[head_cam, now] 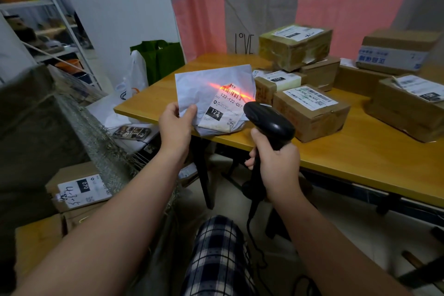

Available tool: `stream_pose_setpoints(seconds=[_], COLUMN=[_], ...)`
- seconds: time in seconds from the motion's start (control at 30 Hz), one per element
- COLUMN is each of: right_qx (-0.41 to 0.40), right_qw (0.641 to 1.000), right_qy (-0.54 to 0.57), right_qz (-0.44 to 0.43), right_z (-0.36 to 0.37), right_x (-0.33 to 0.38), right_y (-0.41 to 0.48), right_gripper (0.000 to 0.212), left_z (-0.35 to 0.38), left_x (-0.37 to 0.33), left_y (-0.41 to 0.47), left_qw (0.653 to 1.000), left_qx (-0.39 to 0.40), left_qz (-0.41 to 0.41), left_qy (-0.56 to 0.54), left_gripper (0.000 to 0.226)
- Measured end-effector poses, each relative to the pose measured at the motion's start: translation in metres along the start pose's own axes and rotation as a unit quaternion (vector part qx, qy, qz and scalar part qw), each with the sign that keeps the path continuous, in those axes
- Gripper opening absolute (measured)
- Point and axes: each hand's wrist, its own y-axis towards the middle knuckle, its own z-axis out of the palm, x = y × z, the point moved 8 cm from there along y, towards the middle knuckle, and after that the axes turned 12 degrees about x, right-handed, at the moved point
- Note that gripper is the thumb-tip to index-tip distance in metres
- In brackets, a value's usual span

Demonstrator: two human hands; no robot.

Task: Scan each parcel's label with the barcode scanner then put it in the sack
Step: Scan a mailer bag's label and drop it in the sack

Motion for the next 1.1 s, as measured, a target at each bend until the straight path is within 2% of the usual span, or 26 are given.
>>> stream_pose_setpoints(seconds=[0.2,0.37,0.73,0.93,1.1], right_qx=[-0.016,-0.04,-0.044,0.021,0.169], right_qw=[0.999,0.997,0.996,0.999,0.984], right_qy=[0.036,0.06,0.075,0.041,-0.049], right_qz=[0.008,0.022,0.035,0.008,-0.023], right_z=[0.003,0.003,0.003,0.015,0.063], right_x=[-0.005,-0.009,-0.013,-0.011,0.003], right_y=[-0.007,-0.012,-0.018,-0.013,-0.007], right_gripper=[0.027,0.029,0.035,0.027,0.017], left_z=[0.001,0.005,0.011,-0.001,-0.065], left_x=[-0.003,0.0,0.005,-0.011,-0.038], left_y=[-0.003,-0.009,-0.019,-0.024,-0.052], left_qw=[1.0,1.0,1.0,1.0,0.998], left_qx=[0.002,0.0,0.004,0.006,-0.041], left_qz=[-0.006,-0.019,-0.03,-0.006,0.04], left_qy=[0.005,0.017,0.004,0.0,0.039], left_gripper=[0.015,0.008,0.03,0.012,0.016])
